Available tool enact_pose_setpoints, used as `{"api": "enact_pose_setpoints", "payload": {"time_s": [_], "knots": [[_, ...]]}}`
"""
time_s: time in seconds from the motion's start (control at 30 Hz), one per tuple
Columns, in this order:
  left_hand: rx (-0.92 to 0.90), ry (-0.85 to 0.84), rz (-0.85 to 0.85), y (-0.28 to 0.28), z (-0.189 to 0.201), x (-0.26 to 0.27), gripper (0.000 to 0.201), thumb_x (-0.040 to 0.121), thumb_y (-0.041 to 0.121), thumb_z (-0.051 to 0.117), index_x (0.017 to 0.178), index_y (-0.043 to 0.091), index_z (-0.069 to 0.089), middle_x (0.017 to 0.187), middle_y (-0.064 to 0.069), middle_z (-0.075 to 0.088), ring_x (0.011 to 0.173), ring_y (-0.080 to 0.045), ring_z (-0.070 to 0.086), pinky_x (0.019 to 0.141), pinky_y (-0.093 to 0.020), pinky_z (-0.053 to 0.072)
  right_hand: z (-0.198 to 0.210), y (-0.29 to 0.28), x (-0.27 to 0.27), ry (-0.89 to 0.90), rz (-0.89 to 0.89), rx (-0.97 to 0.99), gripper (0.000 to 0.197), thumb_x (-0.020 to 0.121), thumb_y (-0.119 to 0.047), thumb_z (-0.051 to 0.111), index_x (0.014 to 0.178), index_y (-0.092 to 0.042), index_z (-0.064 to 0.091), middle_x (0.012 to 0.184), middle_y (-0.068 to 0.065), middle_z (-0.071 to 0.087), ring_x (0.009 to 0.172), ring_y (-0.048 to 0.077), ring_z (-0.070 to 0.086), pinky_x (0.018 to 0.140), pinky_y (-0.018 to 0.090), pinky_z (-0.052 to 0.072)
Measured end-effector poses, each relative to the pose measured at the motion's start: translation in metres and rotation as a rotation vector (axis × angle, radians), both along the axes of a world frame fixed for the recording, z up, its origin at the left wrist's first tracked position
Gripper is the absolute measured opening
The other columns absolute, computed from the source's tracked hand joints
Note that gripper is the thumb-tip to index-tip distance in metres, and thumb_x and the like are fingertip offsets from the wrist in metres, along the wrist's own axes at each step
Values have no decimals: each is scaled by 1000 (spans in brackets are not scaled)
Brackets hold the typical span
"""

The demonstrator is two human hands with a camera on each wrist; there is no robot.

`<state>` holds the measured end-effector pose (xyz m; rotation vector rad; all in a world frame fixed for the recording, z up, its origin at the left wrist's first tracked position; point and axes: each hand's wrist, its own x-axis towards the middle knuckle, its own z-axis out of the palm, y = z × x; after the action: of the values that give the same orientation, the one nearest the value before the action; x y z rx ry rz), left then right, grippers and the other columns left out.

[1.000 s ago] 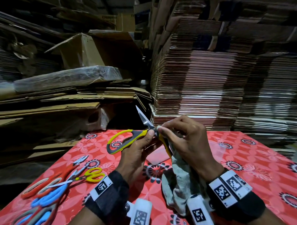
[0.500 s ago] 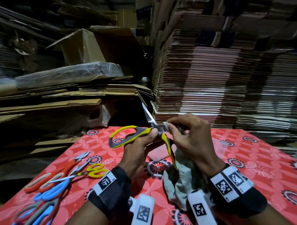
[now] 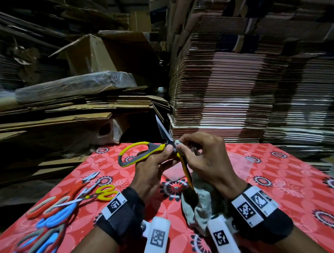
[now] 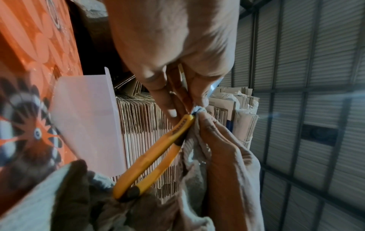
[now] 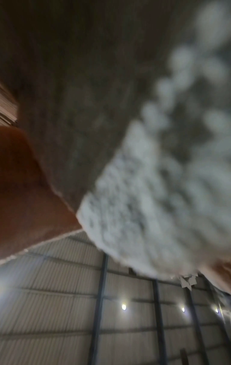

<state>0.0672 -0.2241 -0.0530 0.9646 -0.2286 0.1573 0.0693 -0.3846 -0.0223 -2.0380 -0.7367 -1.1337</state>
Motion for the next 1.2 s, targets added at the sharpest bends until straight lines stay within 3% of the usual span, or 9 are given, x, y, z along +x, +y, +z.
{"api": "enact_pose_setpoints", "payload": {"time_s": [0.27,0.43,0.53,0.67,0.8,0.9,1.0,1.13,1.2], "knots": [[13,-31,-5,-1,-1,4,34,79,19,74,103,-5,73,86,-9,75,83,-20,75,81,-32,63,6,-15,7,-116,-169,77,4,87,-14,81,84,-16,79,74,-5,68,65,7,56,62,23,46],[-29,-12,1,-4,0,2,43,75,18,77,110,-6,73,97,-14,78,89,-23,78,95,-40,60,1,-1,-2,-65,-33,12,5,84,-13,81,86,-17,79,79,-7,71,68,3,60,65,12,44],[-51,-2,-17,-3,1,3,50,76,18,77,118,-9,70,103,-16,77,93,-23,77,96,-38,61,0,1,-2,-58,-4,6,5,83,-14,81,86,-17,79,79,-8,71,68,2,61,67,13,45],[15,-52,-44,-1,1,4,33,79,19,74,104,-3,73,93,-9,77,89,-21,76,91,-36,63,4,-7,2,-109,-76,47,4,85,-13,81,87,-15,79,80,-4,72,69,8,62,68,20,50],[64,-102,-20,-1,0,4,29,80,19,73,99,-2,71,89,-9,74,86,-21,76,84,-35,62,8,-24,9,-89,-151,131,2,87,-13,80,85,-14,79,77,-3,71,68,13,63,65,40,54],[40,-94,3,-1,0,4,30,81,16,73,102,-5,72,92,-12,75,87,-21,77,78,-30,62,3,-11,1,-85,-42,78,3,87,-12,80,90,-15,79,82,-4,72,71,9,64,65,36,54],[20,-101,-11,-1,2,3,37,82,16,73,110,-7,72,103,-17,77,96,-24,77,81,-30,61,-1,3,-3,-110,34,21,3,87,-15,78,90,-14,79,84,-4,72,74,8,65,68,31,54],[32,-101,-35,-1,3,1,30,80,19,73,103,-1,74,95,-10,77,91,-21,76,84,-32,62,2,-7,2,-166,-50,38,7,86,-10,81,92,-13,79,85,-1,72,73,10,65,69,31,55],[39,-116,-35,1,4,1,28,80,19,73,99,-1,72,90,-9,75,88,-20,76,81,-31,62,5,-18,8,-176,-122,91,6,86,-9,80,91,-12,79,83,1,72,72,14,66,68,38,56]]}}
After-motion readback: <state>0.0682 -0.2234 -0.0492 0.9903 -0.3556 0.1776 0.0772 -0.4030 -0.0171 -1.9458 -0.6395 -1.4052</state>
